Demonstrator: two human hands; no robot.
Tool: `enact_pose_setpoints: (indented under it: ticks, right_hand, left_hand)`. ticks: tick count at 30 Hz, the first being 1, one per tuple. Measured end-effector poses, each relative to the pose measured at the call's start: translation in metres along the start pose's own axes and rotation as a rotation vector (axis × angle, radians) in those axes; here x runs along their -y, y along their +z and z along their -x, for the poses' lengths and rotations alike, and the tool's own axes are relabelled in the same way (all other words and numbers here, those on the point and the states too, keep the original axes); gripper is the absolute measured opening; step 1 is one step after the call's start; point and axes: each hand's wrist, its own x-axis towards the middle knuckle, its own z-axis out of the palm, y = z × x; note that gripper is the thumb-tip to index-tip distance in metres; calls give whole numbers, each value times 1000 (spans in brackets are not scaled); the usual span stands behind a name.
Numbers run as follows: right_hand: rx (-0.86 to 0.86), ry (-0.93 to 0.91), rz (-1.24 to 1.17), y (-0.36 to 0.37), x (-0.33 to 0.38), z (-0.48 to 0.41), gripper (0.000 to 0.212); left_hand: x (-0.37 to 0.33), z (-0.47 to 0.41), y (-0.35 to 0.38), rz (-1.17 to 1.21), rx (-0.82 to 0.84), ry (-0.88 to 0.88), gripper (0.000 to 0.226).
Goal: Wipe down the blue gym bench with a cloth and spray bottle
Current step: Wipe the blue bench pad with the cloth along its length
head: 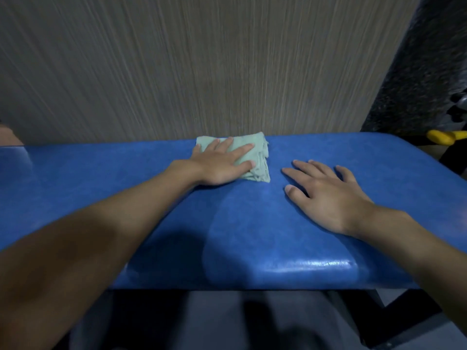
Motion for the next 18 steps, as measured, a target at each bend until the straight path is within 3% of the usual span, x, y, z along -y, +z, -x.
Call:
enact_pose_setpoints:
  ticks: [8,18]
  right_hand:
    - [-7,6,-20,0,-1,1,56]
    - [14,19,-16,-4,2,2,55]
  left_hand:
    - [6,-26,-7,39,20,-41,64]
    - [-18,109,21,-34,4,70,62]
